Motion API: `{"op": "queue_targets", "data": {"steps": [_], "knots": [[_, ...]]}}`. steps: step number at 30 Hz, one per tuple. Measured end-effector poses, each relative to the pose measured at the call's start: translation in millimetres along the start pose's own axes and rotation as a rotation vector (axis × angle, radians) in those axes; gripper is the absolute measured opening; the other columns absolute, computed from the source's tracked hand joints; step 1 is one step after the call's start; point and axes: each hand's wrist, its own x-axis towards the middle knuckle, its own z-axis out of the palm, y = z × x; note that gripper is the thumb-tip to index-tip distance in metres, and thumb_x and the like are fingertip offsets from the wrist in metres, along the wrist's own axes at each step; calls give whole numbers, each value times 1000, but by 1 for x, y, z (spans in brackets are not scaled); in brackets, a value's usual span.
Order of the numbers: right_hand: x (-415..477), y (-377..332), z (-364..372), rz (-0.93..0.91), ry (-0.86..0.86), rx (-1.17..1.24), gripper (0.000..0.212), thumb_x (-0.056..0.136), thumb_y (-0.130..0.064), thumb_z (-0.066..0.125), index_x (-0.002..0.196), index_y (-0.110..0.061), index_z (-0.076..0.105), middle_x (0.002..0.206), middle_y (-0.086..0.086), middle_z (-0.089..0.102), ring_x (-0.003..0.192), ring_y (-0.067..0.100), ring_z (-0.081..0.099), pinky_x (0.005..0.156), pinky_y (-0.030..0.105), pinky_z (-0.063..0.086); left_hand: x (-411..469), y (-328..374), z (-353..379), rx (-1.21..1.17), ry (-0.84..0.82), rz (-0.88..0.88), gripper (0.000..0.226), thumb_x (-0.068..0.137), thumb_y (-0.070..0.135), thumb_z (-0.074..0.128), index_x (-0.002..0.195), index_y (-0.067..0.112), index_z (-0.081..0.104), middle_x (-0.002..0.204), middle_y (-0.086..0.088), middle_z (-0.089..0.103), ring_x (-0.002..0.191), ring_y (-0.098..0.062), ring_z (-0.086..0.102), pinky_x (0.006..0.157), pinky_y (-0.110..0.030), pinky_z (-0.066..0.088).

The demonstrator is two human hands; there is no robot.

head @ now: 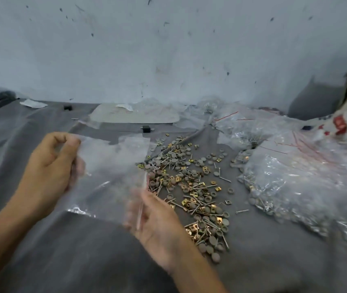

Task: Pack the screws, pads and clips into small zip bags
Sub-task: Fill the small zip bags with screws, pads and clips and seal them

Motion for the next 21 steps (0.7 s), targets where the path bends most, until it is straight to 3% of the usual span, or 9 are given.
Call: {"op": "queue_targets", "data": {"steps": [5,7,9,10,13,14,16,18,21], "knots": [[-15,-2,5,-95,123,-77,25,98,-21,58,109,-1,69,90,8,72,80,17,67,78,31,56,-19,-20,-21,407,10,-43,32,91,63,45,103,34,51,68,7,71,42,-11,56,52,-34,51],[-21,1,9,-124,157,-115,23,89,-20,67,102,-2,68,88,8,69,80,16,63,81,30,53,-31,-20,-24,561,-11,0,27,95,50,54,116,34,47,94,3,75,70,-20,69,72,-42,56],[-26,6,11,-167,200,-177,22,82,-20,73,95,-4,66,83,8,67,75,14,61,76,26,53,-46,-11,-25,712,11,103,55,91,44,66,138,26,42,132,-10,61,112,-35,62,96,-57,49],[-29,9,11,-176,224,-216,21,84,-20,74,93,-4,64,83,9,67,75,16,61,75,27,54,-56,-3,-24,731,-47,175,72,85,53,73,143,26,40,142,-8,54,125,-33,53,101,-57,45],[-34,16,14,-171,220,-304,18,85,-18,79,92,-8,66,88,13,67,80,24,60,76,37,51,-90,28,-9,590,-536,276,112,52,92,69,150,50,33,154,28,33,141,2,31,108,-35,34],[-37,17,15,-176,194,-323,17,83,-18,82,87,-12,67,84,11,66,76,23,60,72,35,51,-99,31,-2,605,-611,314,113,49,97,64,149,52,34,154,31,31,141,6,28,108,-34,33],[-39,18,17,-223,158,-385,20,81,-14,83,76,-17,64,70,4,62,62,14,56,61,25,47,-111,32,5,621,-542,392,96,55,94,61,139,49,47,139,25,49,122,2,44,96,-27,42],[-39,17,18,-261,192,-446,30,82,-4,80,69,-18,57,60,-2,56,54,8,50,52,19,41,-119,39,6,410,-384,224,76,49,85,71,119,57,55,105,24,63,87,0,55,70,-13,45],[-45,18,25,-239,171,-439,26,76,-18,83,66,-20,59,62,-1,60,55,8,50,52,20,41,-131,32,2,194,-413,4,83,33,85,81,104,49,60,76,9,68,58,-15,61,47,-20,45]]}}
